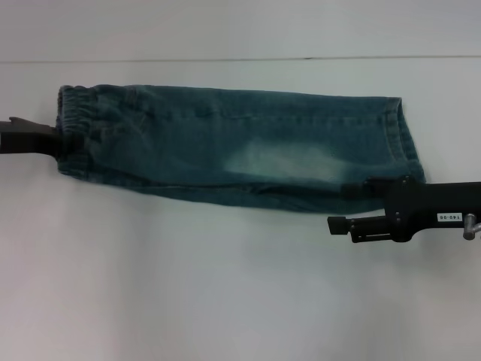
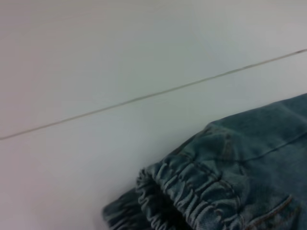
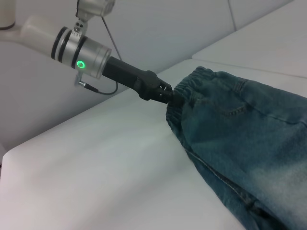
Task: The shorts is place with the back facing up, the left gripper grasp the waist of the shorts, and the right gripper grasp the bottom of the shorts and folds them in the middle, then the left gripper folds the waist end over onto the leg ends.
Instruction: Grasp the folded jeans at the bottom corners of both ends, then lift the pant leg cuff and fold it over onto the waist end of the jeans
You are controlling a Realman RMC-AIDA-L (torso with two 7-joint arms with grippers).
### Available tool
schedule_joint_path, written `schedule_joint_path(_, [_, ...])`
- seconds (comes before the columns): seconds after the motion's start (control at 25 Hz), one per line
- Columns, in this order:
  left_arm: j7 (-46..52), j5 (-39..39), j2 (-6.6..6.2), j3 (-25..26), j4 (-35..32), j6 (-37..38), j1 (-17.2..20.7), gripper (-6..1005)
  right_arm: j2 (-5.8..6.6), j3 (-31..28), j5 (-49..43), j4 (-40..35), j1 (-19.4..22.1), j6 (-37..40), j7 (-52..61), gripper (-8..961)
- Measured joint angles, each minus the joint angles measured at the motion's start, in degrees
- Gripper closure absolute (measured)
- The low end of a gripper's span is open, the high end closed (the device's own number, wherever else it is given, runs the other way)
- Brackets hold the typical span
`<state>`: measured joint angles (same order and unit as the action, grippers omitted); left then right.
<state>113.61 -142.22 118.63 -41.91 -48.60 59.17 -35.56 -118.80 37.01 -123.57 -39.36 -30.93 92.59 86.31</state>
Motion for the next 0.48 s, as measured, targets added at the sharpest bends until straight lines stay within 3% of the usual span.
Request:
schedule_joint_path(0.4, [6.3,-0.5,-0.59,-1.1,-8.2,12.4,-1.0,868,-0.21,0.5,0.0,1.5,-0.9,-1.3,0.0,199])
schedule_joint_path(0.48, [8.7,-0.5,-0.89,-1.8,-10.2,15.6,-1.7,879,-0.44,0.4,0.3,2.3,-1.3,-2.8,0.0,302])
